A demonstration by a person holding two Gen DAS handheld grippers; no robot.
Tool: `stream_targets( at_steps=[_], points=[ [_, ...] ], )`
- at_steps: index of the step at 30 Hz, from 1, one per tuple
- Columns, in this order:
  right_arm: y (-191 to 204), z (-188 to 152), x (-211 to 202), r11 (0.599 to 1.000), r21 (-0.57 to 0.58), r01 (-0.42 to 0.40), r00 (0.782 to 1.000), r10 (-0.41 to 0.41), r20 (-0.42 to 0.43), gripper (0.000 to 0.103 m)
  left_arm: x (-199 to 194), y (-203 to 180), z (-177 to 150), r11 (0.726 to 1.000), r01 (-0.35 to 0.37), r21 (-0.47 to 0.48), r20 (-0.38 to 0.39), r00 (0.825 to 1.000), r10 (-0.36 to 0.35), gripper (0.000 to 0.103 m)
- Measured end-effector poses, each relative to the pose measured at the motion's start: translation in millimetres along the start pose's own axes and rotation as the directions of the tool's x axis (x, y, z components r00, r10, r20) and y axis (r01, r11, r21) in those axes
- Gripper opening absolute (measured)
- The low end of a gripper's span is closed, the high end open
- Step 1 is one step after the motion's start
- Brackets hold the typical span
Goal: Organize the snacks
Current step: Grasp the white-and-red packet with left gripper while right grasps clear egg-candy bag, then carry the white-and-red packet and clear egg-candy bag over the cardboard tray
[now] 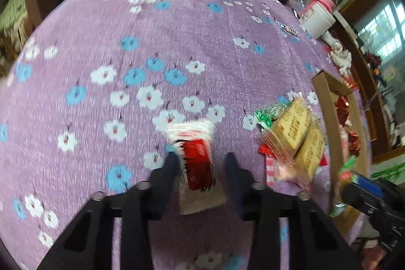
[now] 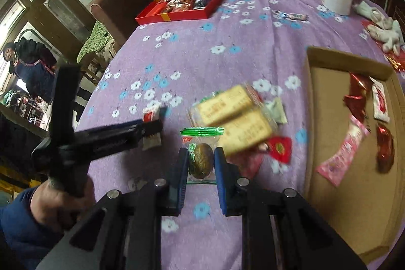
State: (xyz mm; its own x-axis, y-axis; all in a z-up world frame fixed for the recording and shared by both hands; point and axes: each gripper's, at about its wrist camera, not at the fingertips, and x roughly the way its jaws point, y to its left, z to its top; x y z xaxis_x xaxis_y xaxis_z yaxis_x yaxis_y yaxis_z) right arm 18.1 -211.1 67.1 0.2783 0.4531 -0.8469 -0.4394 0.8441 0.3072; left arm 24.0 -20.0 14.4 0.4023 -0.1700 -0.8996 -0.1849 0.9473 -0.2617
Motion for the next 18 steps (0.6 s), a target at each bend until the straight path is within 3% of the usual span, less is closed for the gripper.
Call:
stream_targets(
  at_steps=[5, 18],
  points=[
    [-6.7, -7.0, 0.3, 1.000, 0.026, -0.016, 1.000, 0.017, -0.017, 0.020, -1.8, -8.4, -7.3, 0.997, -0.032, 0.064, 0.031, 0.999, 0.030, 0.026],
    [17.6, -6.0, 24.9, 0.998, -0.014, -0.057, 0.996, 0.056, -0.073, 0.020, -40.8, -16.8, -26.4, 0.993, 0.019, 0.112, 0.093, 0.995, -0.030, 0.026]
  ],
)
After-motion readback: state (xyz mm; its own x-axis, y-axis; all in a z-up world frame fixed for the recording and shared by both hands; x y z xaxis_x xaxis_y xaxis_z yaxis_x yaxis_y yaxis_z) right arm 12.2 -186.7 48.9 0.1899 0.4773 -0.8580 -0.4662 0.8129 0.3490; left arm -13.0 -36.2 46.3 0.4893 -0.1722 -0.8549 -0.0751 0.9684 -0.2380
